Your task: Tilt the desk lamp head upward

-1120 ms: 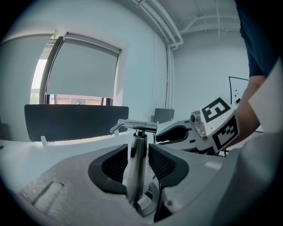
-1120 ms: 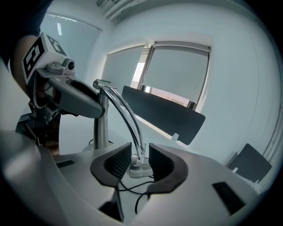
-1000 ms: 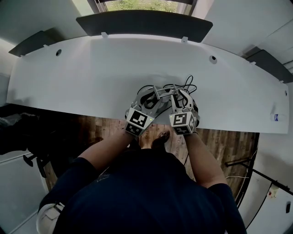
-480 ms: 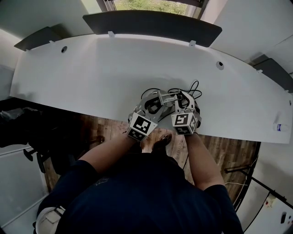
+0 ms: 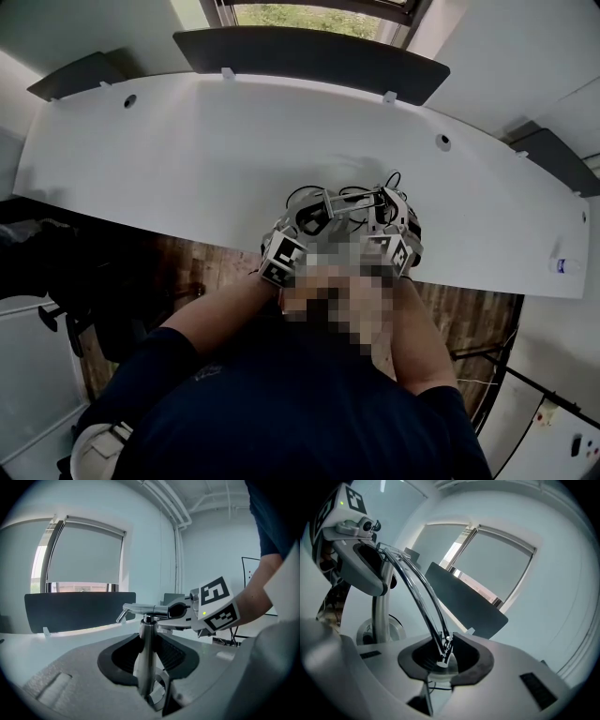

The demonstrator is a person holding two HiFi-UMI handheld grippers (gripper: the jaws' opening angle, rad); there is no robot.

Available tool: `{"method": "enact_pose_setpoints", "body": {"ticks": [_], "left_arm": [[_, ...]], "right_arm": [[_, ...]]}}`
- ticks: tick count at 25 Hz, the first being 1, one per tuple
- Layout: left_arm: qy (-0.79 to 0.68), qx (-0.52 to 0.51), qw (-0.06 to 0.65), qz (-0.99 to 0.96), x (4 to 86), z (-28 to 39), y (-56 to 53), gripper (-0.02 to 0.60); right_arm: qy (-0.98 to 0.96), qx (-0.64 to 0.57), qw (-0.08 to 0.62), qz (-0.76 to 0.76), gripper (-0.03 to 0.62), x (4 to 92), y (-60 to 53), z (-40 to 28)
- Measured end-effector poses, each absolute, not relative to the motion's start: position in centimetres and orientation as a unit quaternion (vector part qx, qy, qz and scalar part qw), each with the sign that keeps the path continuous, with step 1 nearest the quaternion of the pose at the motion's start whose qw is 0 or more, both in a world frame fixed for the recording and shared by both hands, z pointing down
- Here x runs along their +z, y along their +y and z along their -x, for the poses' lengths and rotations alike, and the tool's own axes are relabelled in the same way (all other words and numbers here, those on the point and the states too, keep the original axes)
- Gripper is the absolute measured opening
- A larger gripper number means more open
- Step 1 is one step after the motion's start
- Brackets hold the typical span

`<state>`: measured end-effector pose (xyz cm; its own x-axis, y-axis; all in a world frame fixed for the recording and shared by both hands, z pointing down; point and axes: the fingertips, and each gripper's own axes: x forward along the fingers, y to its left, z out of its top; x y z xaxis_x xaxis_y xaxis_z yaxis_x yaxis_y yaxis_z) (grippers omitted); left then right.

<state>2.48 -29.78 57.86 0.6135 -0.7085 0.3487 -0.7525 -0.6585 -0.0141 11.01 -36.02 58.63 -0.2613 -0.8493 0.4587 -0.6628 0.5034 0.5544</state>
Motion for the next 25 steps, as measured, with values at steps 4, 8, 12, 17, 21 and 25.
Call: {"method": "enact_pose_setpoints", "body": {"ticks": [4, 8, 12, 17, 21, 25], "left_arm": [[-0.408, 0.158, 0.069, -0.896, 58.0, -2.8, -29.7, 0.121], [-0.403, 0.171, 0.074, -0.896, 57.8, -2.7, -29.3, 0.121], [-0.4, 0.163, 0.072, -0.899, 58.1, -2.7, -29.5, 0.121], [-0.395, 0.167, 0.072, -0.9, 57.6, -2.7, -29.1, 0.121], [-0.39, 0.168, 0.073, -0.902, 57.3, -2.7, -29.0, 0.121], [-0.388, 0.161, 0.063, -0.905, 58.2, -2.7, -29.3, 0.121]], "right_arm": [[-0.75, -0.208, 0.413, -0.472, 0.08, 57.1, -36.2, -12.2], [-0.707, -0.279, 0.451, -0.467, 0.081, 54.8, -36.1, -12.7], [-0.666, -0.349, 0.474, -0.459, 0.089, 51.3, -36.0, -12.4], [-0.622, -0.41, 0.497, -0.445, 0.098, 48.4, -35.2, -11.7], [-0.599, -0.443, 0.509, -0.432, 0.103, 46.9, -34.9, -10.9], [-0.579, -0.477, 0.512, -0.418, 0.112, 45.0, -34.5, -9.6]]}}
